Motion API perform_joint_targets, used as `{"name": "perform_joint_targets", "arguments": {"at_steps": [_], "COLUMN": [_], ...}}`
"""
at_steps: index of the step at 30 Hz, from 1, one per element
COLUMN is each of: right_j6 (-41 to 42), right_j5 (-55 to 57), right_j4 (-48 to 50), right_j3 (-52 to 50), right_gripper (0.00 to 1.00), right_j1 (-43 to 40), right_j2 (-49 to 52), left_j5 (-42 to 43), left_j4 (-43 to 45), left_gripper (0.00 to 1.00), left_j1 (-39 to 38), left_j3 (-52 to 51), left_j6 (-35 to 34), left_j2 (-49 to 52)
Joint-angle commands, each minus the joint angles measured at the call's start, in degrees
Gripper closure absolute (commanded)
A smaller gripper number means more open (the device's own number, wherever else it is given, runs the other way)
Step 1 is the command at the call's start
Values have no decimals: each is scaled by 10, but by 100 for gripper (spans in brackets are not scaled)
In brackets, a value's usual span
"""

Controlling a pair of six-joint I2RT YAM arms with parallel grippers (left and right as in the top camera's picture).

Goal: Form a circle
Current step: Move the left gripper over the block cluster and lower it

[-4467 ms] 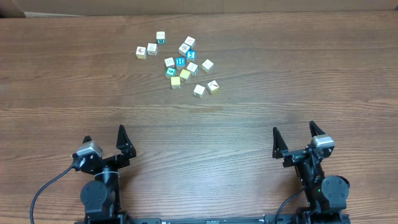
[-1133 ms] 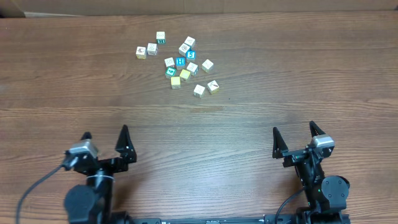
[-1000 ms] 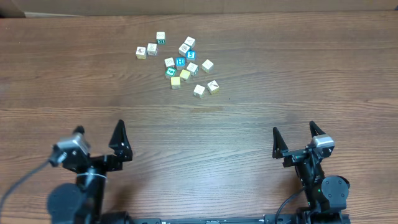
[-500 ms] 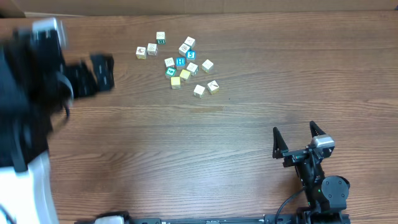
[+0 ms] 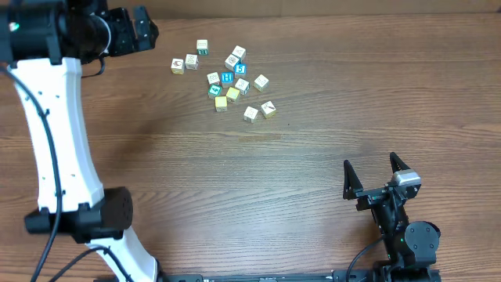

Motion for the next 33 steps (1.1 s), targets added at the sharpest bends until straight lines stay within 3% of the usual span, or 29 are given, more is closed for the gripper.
{"name": "perform_joint_targets", "arguments": {"at_steps": [1, 3, 8, 12, 17, 33], "right_j6": [-1, -1, -1, -1, -1, -1], "right_j5": [4, 4, 4, 4, 4, 4], "right_j4": [3, 3, 3, 3, 3, 3], "right_j3": [-6, -6, -6, -6, -6, -6], "right_gripper": [0, 0, 0, 0, 0, 0], "right_j1": [-1, -1, -1, -1, -1, -1], "right_j2": [-5, -5, -5, -5, -5, -5], "left_j5": [17, 16, 16, 2, -26, -118], "left_j4": [9, 10, 12, 26, 64, 164], "left_gripper": [47, 95, 94, 78, 70, 69], "left_j1": [-4, -7, -35, -72, -121, -203], "left_j3": [19, 19, 19, 19, 19, 19], "left_j6": [-11, -29, -45, -65, -65, -79], "left_j2": [28, 44, 93, 134, 192, 314]}}
